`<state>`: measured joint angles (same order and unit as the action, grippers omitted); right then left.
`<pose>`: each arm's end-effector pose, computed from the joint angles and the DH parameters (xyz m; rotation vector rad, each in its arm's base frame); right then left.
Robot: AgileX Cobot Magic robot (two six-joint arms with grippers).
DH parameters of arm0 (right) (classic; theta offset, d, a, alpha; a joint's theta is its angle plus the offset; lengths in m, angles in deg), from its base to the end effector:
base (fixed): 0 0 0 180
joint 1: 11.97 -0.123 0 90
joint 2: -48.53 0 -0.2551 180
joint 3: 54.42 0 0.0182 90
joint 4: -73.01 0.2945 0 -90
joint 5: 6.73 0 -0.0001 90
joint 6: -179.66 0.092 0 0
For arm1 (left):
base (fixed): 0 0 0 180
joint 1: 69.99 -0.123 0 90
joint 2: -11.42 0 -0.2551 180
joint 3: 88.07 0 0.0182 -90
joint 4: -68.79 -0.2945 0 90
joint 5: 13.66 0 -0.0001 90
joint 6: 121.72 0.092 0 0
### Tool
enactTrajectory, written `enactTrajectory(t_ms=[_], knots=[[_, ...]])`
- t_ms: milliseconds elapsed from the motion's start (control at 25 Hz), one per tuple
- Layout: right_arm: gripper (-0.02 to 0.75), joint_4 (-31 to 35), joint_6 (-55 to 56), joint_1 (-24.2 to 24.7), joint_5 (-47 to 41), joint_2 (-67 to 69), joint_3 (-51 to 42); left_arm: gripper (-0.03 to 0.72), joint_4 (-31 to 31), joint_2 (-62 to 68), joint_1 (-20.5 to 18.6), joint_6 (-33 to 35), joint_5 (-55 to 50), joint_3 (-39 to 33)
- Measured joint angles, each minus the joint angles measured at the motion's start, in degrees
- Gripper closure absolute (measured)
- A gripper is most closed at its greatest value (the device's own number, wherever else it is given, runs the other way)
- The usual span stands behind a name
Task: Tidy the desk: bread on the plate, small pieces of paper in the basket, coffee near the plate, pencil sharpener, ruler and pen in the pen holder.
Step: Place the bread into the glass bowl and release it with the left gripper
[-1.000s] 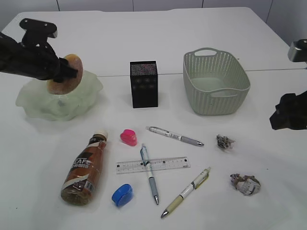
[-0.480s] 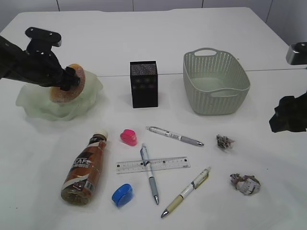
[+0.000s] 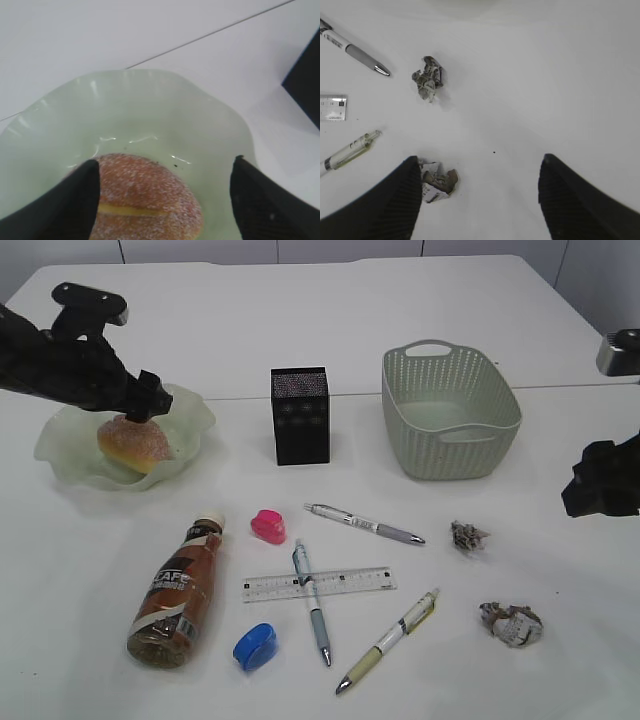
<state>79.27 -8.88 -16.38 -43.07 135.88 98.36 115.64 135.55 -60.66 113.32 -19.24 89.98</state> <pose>0.3070 0.0296 0.1918 -0.2033 2.6224 0.0906 0.4550 -0.0814 0.1165 0.3850 2.2338 -0.0898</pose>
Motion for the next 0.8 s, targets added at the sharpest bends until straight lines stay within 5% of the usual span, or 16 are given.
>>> enactTrajectory(t_ms=[200, 560, 800], knots=[[0.206, -0.1, 0.0, 0.0, -0.1, 0.0, 0.0, 0.104, -7.5, -4.1, -0.1, -1.8, -11.3, 0.1], [0.206, -0.2, -0.6, 0.0, -3.8, 0.0, 0.3, 0.153, -41.8, -11.7, -0.2, -33.8, -31.0, 0.1], [0.206, -0.2, -1.0, 0.0, -10.0, -3.0, 0.5, 0.187, -43.9, -16.7, -0.3, -41.9, -42.0, 0.1]])
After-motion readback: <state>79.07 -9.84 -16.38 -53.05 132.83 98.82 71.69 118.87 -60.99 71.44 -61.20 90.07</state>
